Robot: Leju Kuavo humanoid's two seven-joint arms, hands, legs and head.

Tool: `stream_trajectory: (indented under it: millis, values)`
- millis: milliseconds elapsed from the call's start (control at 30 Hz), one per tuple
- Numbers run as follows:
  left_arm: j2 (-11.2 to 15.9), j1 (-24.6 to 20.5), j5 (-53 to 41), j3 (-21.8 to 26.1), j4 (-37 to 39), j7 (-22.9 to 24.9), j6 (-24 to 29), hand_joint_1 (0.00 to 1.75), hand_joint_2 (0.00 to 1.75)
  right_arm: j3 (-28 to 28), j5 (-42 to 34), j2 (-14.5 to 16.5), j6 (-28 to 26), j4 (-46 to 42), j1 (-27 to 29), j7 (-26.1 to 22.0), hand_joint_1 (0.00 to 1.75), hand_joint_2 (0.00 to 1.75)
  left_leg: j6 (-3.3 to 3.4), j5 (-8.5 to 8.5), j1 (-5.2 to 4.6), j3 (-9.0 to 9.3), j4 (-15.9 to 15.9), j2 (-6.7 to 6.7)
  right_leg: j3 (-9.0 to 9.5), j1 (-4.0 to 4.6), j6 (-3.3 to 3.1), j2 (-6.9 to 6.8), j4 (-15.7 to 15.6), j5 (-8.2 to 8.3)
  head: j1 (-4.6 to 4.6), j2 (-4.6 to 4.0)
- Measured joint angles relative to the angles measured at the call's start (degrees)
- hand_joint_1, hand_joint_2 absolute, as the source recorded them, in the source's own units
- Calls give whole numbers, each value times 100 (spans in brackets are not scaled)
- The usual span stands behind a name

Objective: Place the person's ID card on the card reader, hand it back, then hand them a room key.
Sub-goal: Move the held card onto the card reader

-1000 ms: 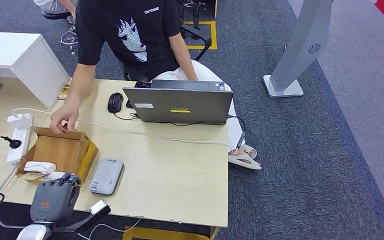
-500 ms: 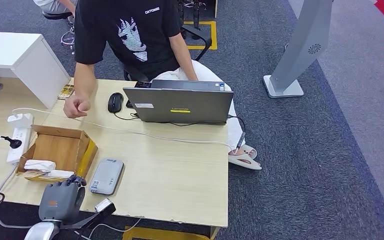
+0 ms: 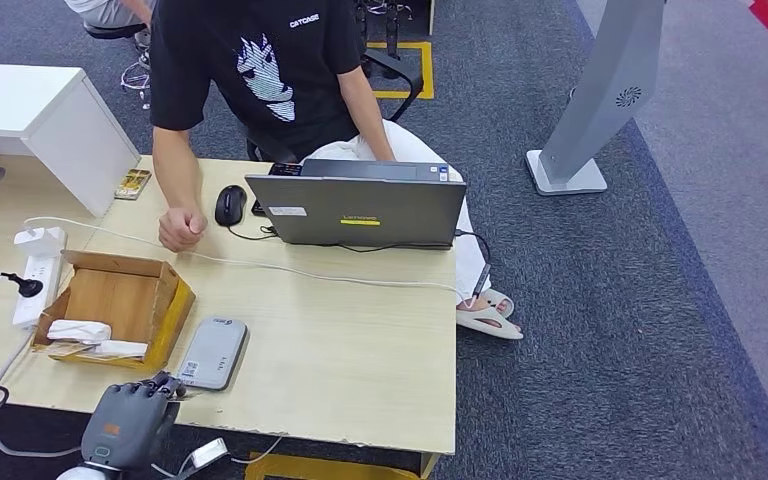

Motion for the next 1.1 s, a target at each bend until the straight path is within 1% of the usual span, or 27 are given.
stream_trajectory:
  millis: [300, 467, 700, 867, 1100]
  values:
    - [-230, -167, 47, 441, 7, -135, -40, 175, 175, -4, 118, 0, 2, 0, -1, -55, 0, 175, 0, 0, 0, -1, 0, -1, 0, 0, 0, -1, 0, 0, 0, 0]
    - [-318, -389, 227, 738, -7, -31, -260, 175, 175, -33, 206, 0, 3, 0, -2, -113, 0, 175, 0, 0, 0, 0, 0, -2, 1, 0, 0, -3, 0, 1, -1, 0]
    - [-439, -664, 560, 1177, -29, -37, -509, 175, 175, -83, 305, 2, 13, 0, 1, -114, 0, 175, 0, 1, 0, 0, 0, -2, 1, 0, 0, -3, 0, 1, -1, 0]
    - [-480, -772, 622, 1269, -82, -36, -558, 175, 175, -85, 306, 2, 26, 0, 1, -114, 0, 175, 0, 0, 0, -1, 0, -2, 1, -1, 0, -3, 0, 1, -1, 0]
    - [-518, -807, 646, 1316, -112, -2, -566, 175, 175, -85, 306, 4, 21, -1, 2, -126, 0, 175, 0, 0, 0, 0, 0, -2, 1, 0, 0, -3, 0, 1, -1, 0]
